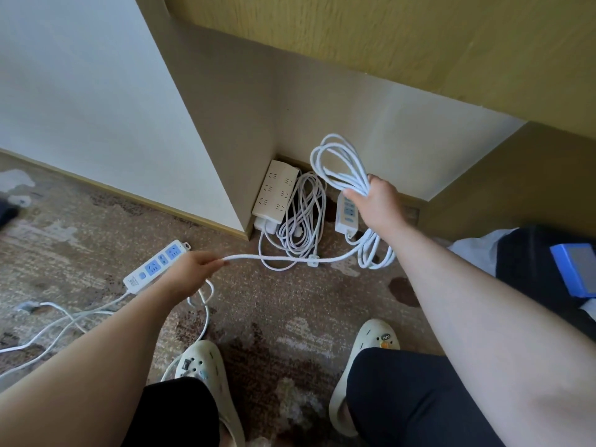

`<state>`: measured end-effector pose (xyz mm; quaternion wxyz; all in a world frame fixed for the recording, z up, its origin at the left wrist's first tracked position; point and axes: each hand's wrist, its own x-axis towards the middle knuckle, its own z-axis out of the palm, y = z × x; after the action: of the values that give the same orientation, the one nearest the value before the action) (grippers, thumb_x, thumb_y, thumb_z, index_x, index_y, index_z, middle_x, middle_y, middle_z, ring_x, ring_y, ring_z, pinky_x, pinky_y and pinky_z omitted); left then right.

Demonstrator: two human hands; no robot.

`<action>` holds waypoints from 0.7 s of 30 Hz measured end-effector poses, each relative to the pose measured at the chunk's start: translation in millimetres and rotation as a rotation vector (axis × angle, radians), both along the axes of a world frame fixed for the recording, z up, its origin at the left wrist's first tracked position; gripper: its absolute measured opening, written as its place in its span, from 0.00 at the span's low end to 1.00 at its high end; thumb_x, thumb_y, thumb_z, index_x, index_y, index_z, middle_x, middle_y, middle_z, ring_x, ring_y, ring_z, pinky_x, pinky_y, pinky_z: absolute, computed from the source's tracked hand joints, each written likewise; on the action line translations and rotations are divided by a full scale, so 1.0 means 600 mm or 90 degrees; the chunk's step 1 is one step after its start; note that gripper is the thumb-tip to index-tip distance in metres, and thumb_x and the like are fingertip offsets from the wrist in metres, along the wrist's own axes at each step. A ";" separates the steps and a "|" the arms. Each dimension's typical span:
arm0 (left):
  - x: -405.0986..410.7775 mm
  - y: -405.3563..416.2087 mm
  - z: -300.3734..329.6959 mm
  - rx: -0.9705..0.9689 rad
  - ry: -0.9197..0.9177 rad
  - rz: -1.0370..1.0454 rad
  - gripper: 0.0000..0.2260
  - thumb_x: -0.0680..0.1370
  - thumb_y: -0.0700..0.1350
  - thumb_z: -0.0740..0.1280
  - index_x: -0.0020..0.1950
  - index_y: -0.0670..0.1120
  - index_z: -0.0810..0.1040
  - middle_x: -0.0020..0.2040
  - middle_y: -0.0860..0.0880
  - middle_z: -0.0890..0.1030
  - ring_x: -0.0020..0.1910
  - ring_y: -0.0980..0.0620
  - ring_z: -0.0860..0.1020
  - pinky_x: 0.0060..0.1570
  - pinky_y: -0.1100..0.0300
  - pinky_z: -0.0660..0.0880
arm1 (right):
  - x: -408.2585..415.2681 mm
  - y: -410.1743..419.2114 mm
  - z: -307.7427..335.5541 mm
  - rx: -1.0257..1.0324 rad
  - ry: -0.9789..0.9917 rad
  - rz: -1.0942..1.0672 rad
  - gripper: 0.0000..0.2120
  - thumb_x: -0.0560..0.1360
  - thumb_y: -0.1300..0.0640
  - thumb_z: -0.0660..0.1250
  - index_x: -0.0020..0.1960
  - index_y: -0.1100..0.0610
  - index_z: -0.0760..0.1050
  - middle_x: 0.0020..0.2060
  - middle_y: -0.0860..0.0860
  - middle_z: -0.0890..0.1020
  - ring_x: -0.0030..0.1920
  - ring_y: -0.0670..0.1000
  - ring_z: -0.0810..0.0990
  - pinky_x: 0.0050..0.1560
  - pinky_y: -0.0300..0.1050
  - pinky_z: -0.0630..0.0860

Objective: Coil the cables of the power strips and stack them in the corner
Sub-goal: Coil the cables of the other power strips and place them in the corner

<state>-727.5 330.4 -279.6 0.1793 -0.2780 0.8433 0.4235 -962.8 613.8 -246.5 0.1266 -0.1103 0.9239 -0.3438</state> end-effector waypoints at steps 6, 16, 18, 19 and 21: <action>-0.116 0.147 0.101 -0.007 0.193 -0.297 0.07 0.78 0.53 0.67 0.50 0.55 0.84 0.37 0.64 0.77 0.39 0.67 0.75 0.37 0.73 0.68 | 0.009 -0.019 -0.011 0.038 -0.118 0.145 0.11 0.74 0.44 0.73 0.41 0.49 0.75 0.31 0.50 0.78 0.27 0.49 0.73 0.30 0.45 0.72; -0.129 0.202 0.078 -0.077 0.197 -0.077 0.11 0.80 0.45 0.64 0.43 0.40 0.79 0.36 0.44 0.81 0.34 0.45 0.77 0.35 0.51 0.74 | 0.035 -0.029 0.000 0.013 -0.256 0.194 0.10 0.76 0.47 0.72 0.44 0.52 0.78 0.29 0.47 0.82 0.26 0.42 0.79 0.29 0.37 0.75; -0.137 0.208 0.083 -0.073 0.213 -0.013 0.12 0.78 0.46 0.66 0.39 0.40 0.78 0.33 0.44 0.80 0.30 0.48 0.75 0.31 0.54 0.71 | 0.035 -0.031 0.003 0.012 -0.282 0.195 0.11 0.76 0.46 0.72 0.43 0.54 0.79 0.28 0.47 0.82 0.27 0.43 0.80 0.31 0.39 0.77; -0.141 0.210 0.084 -0.066 0.214 0.022 0.12 0.77 0.47 0.67 0.38 0.40 0.78 0.32 0.44 0.80 0.29 0.49 0.74 0.30 0.56 0.70 | 0.036 -0.032 0.004 0.012 -0.293 0.189 0.12 0.76 0.45 0.72 0.43 0.54 0.79 0.27 0.46 0.82 0.26 0.43 0.80 0.29 0.38 0.75; -0.149 0.209 0.083 -0.057 0.208 0.079 0.13 0.77 0.49 0.68 0.37 0.42 0.78 0.30 0.47 0.79 0.26 0.52 0.73 0.27 0.60 0.69 | 0.038 -0.036 0.007 -0.004 -0.322 0.178 0.14 0.76 0.44 0.71 0.42 0.55 0.79 0.25 0.44 0.81 0.24 0.41 0.79 0.24 0.33 0.71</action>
<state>-816.7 456.0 -230.0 0.0009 -0.2645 0.8605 0.4354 -940.1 592.4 -242.4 0.3989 -0.1479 0.8377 -0.3423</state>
